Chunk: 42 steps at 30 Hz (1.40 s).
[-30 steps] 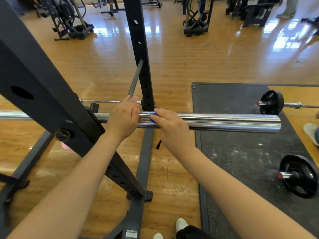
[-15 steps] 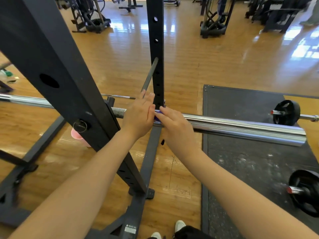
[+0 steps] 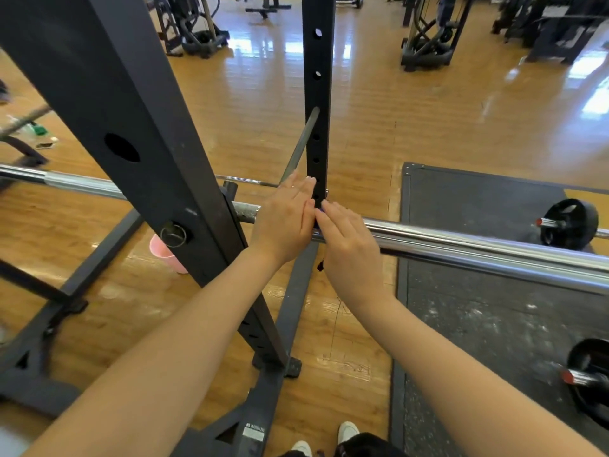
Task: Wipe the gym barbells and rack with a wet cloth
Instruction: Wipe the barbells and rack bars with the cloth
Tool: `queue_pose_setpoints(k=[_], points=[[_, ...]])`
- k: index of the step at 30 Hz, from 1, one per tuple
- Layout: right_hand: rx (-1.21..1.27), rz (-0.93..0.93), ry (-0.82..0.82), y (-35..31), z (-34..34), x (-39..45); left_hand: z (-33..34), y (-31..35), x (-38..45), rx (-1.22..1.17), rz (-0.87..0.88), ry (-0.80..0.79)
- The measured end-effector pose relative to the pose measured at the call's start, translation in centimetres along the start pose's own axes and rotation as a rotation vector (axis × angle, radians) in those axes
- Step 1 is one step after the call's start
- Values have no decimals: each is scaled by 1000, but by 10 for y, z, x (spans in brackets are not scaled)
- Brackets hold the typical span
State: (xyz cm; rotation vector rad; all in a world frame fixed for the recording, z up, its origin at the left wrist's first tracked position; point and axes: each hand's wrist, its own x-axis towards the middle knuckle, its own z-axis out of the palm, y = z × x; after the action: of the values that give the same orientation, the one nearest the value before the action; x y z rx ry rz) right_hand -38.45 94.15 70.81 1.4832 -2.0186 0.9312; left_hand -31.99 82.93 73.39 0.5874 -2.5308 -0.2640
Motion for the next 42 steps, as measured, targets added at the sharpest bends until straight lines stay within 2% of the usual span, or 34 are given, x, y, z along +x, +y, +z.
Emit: queue_pose_setpoints(k=[4,9,11,13,16,20,25,28,31,35,39,42], points=[[-23,-93,-25,21,-11,-23,0,0,0,-5,-13,-12],[-56,140,118,45,-38,-30,2,-1,0,-39,-28,-15],[-84,189,128,38,-32,-26,2,-1,1,-39,-28,-2],[-84,163,85,23,-15,-19,3,-1,1,-29,-26,4],[-47,28,14,3,3,-9,3,0,0,-23,-26,-2],[-43,-49,-72,25,-14,-23,3,-1,-1,-22,-14,5],[-97,207,162,55,-49,-38,4,-1,0,-34,-24,13],[-94,282,182,46,-43,-31,5,0,0,-29,-22,24],[-65,213,56,21,-19,-20,5,1,0,-15,-23,23],[-40,56,-28,-6,0,-10,4,1,0,-20,-40,4],[-43,-51,-30,11,-2,-14,5,-2,-1,-28,-44,-10],[-30,-1,7,29,-16,-23,4,-2,-1,-16,-32,-12]])
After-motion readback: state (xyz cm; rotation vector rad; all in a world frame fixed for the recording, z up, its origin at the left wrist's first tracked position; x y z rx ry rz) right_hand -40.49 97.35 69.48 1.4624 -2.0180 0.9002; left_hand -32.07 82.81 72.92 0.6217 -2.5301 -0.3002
